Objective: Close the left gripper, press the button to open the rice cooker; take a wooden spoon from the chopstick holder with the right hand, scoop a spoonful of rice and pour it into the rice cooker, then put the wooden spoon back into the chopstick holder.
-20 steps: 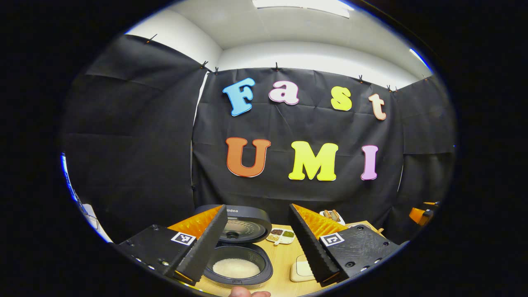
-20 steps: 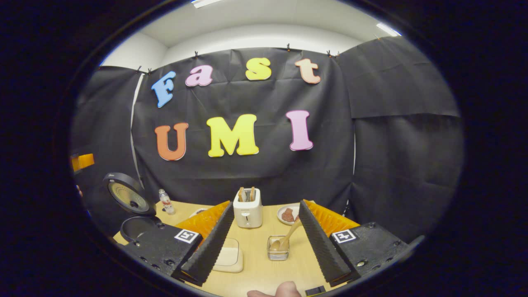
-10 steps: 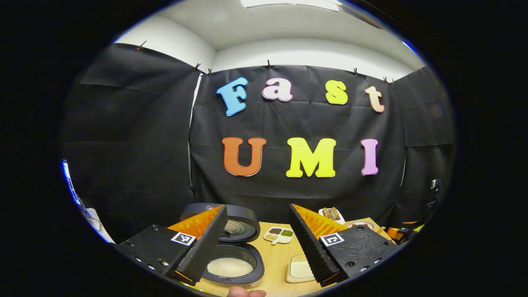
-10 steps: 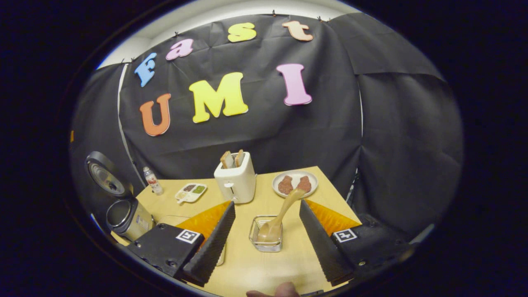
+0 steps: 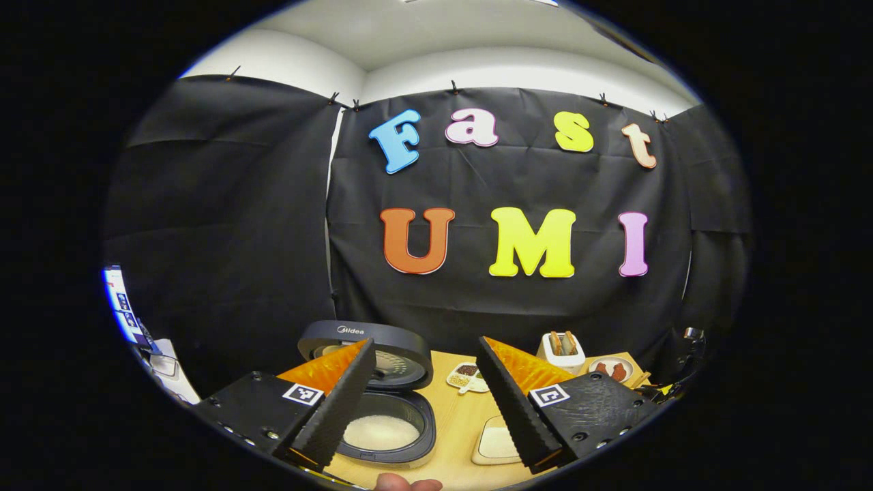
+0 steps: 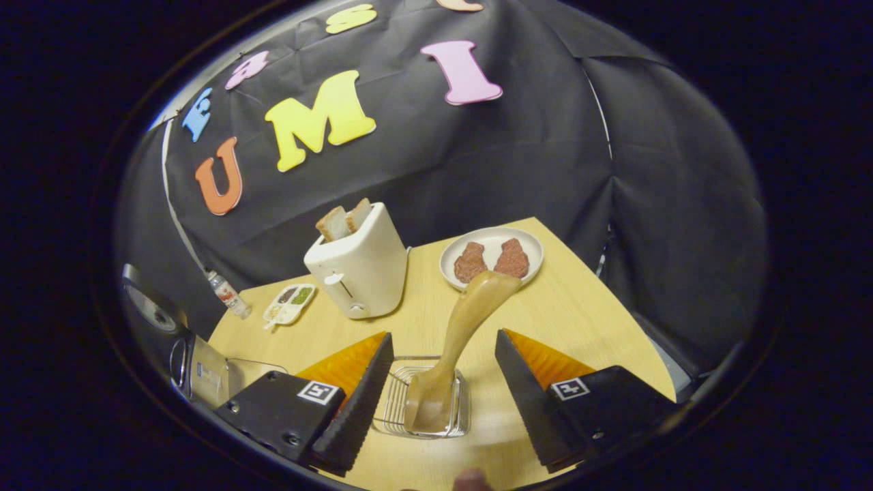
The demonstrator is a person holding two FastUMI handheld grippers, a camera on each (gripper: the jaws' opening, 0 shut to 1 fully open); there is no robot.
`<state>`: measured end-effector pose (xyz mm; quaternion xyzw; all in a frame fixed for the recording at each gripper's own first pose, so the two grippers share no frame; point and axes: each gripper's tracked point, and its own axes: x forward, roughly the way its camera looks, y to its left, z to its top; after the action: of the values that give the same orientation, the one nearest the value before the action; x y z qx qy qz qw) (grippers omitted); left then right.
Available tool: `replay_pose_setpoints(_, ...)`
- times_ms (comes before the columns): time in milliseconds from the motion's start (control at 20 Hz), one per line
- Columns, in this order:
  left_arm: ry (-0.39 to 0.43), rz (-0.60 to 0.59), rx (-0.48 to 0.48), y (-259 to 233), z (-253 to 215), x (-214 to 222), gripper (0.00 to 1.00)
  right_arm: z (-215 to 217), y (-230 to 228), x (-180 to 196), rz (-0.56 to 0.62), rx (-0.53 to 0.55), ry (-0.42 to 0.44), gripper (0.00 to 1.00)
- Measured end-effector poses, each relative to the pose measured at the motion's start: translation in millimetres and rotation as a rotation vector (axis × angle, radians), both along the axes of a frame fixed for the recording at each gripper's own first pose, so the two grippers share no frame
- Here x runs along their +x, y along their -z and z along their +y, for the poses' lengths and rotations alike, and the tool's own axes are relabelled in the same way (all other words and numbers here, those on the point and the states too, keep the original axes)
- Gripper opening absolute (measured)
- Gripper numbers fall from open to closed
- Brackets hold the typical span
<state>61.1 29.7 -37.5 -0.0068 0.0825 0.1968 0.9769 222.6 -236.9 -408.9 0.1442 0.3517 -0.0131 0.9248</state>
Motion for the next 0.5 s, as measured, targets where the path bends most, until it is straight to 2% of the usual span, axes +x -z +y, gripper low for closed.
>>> replay_pose_setpoints(100, -0.011, 0.018, 0.004, 4, 1, -2, 0.95, -1, 13, 8, 0.029, 0.043, 0.008, 0.92)
replay_pose_setpoints(150, -0.016, 0.028, 0.008, 5, 2, -3, 0.95, -1, 14, 13, 0.028, 0.061, 0.010, 0.79)
replay_pose_setpoints(200, -0.021, 0.037, 0.010, 8, 4, -4, 0.95, -1, 15, 16, 0.029, 0.066, 0.012, 0.83)
replay_pose_setpoints(250, -0.024, 0.042, 0.009, 9, 5, -6, 0.94, -2, 16, 18, 0.027, 0.065, 0.012, 0.65)
replay_pose_setpoints(300, -0.024, 0.044, 0.008, 9, 4, -5, 0.95, -1, 17, 18, 0.029, 0.063, 0.008, 0.60)
replay_pose_setpoints(350, -0.024, 0.042, 0.009, 8, 4, -5, 0.94, 1, 17, 18, 0.034, 0.070, 0.005, 0.50)
replay_pose_setpoints(400, -0.023, 0.038, 0.013, 7, 5, -5, 0.95, 3, 16, 17, 0.037, 0.076, 0.006, 0.52)
replay_pose_setpoints(450, -0.021, 0.037, 0.017, 6, 6, -7, 0.95, 2, 15, 16, 0.039, 0.069, 0.013, 0.31)
replay_pose_setpoints(500, -0.021, 0.034, 0.020, 6, 8, -8, 0.95, 2, 10, 14, 0.038, 0.071, 0.014, 0.33)
